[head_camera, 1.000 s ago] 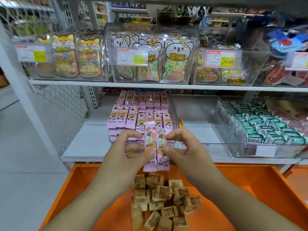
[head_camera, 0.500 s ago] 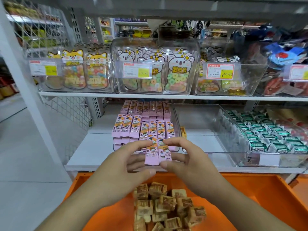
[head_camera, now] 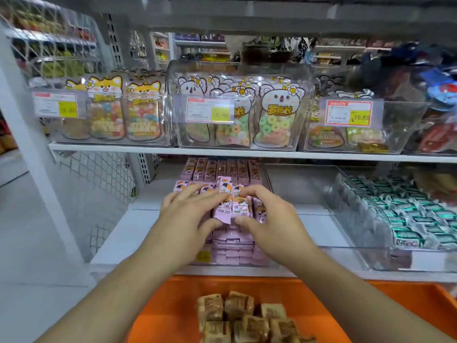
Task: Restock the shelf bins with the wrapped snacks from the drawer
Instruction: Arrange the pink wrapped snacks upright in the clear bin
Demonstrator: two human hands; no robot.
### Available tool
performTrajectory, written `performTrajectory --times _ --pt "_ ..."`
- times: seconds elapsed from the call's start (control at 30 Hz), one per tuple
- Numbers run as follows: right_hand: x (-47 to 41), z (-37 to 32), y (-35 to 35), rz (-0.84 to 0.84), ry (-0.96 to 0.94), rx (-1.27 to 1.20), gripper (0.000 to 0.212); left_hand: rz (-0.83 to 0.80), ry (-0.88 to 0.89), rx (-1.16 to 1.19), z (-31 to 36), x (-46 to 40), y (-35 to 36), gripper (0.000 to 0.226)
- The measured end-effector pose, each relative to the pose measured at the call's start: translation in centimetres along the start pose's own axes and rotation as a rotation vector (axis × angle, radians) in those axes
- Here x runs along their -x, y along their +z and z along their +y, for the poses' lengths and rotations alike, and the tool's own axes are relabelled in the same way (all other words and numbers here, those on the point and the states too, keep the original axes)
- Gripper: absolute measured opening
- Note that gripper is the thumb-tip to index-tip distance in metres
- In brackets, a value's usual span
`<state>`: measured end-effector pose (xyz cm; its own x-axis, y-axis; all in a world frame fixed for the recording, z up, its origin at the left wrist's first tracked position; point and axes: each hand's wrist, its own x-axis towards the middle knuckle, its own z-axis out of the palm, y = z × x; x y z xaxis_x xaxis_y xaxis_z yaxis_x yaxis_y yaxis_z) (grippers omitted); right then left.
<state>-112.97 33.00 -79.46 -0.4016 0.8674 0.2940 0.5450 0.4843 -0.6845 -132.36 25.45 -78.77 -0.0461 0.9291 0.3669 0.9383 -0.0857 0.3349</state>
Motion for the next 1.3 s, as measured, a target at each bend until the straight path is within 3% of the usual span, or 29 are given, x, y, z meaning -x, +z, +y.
performTrajectory --times 0.3,0.53,0.8,1.1,1.3 --pt "-2.0 1.9 2.2 -0.093 -0.101 0.169 0.051 -0.035 -0.019 -0.103 -2.4 -1.3 2.6 0.057" --pt "-1.8 2.7 1.9 -0.103 -0.23 0.314 0.063 -0.097 -0.041 -0.06 -2.6 -1.0 2.8 0.074" --pt "-1.4 2.9 2.5 -0.139 -0.198 0.466 0.077 -0.028 -0.075 -0.106 -2.5 -0.9 3.5 0.051" --pt "-0.6 2.4 1.8 -0.156 -0.175 0.423 0.08 -0.006 -0.072 -0.04 -2.3 -0.4 3.2 0.059" --pt "1.1 2.3 0.1 -0.137 -0.214 0.321 0.072 0.046 0.003 0.03 -0.7 1.6 2.2 0.056"
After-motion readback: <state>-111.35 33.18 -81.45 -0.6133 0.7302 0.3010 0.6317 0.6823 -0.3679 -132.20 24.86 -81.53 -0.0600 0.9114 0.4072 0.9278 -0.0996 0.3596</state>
